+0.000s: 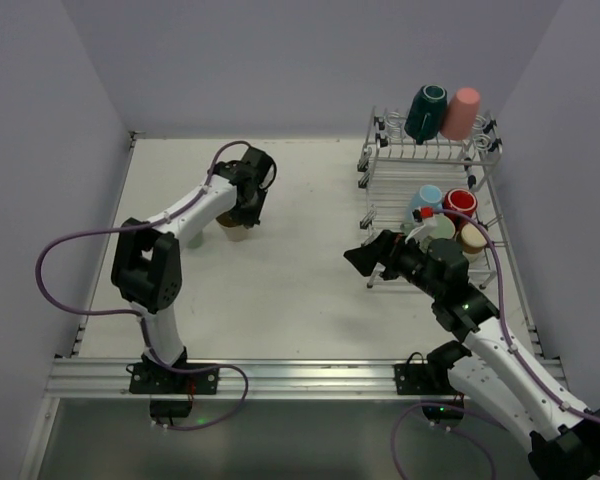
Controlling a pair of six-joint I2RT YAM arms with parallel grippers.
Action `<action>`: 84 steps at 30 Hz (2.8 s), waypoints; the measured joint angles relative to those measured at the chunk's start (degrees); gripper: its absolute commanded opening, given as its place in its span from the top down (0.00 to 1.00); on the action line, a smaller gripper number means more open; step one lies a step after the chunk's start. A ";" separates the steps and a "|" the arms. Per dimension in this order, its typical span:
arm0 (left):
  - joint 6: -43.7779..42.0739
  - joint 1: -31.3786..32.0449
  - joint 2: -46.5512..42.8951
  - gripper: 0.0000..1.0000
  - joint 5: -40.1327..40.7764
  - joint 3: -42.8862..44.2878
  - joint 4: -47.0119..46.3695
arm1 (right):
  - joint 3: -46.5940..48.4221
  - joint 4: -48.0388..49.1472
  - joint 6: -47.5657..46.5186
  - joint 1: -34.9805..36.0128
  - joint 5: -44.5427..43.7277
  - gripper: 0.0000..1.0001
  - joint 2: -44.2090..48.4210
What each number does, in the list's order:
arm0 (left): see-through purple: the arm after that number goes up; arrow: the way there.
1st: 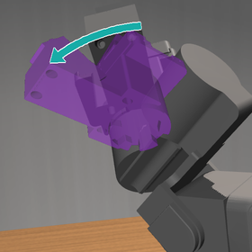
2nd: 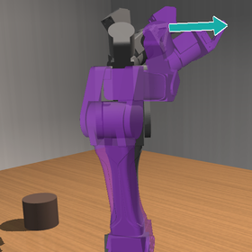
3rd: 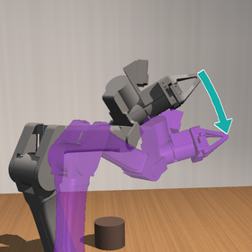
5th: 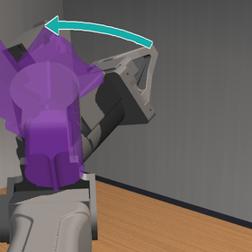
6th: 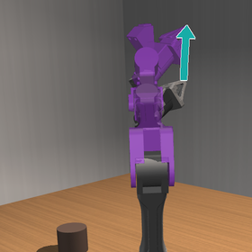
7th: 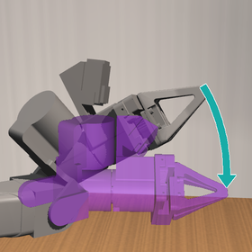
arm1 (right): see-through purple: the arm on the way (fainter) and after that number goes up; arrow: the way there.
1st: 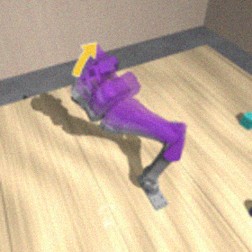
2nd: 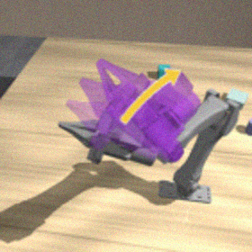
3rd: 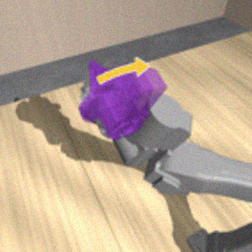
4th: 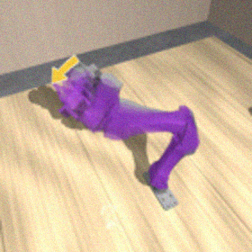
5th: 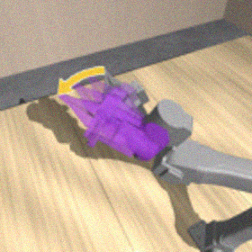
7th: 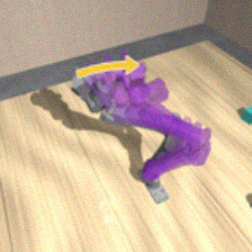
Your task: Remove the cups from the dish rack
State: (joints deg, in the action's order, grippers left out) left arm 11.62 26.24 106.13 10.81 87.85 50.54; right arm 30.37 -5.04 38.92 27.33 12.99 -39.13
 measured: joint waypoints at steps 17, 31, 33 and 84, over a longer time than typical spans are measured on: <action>-0.28 -1.49 1.97 0.25 1.99 1.05 2.12 | -0.02 0.28 -0.61 0.00 0.02 0.01 -0.81; 1.16 -1.46 -8.52 0.07 -1.49 11.06 -3.89 | 8.52 -5.03 -1.77 0.00 -0.37 0.01 0.07; 1.38 -1.44 -13.07 0.07 -3.96 10.49 -7.34 | 11.89 -6.49 -2.19 0.00 -1.70 0.01 0.02; 3.82 8.70 -63.89 0.07 -30.60 -42.47 -36.83 | 95.95 -30.75 -19.63 -29.42 -32.79 0.10 -68.89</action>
State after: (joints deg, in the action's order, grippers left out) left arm 15.44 34.94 42.24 -19.79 45.39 13.72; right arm 126.32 -35.79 19.29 -2.09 -19.79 -108.03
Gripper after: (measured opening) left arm 0.931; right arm 0.895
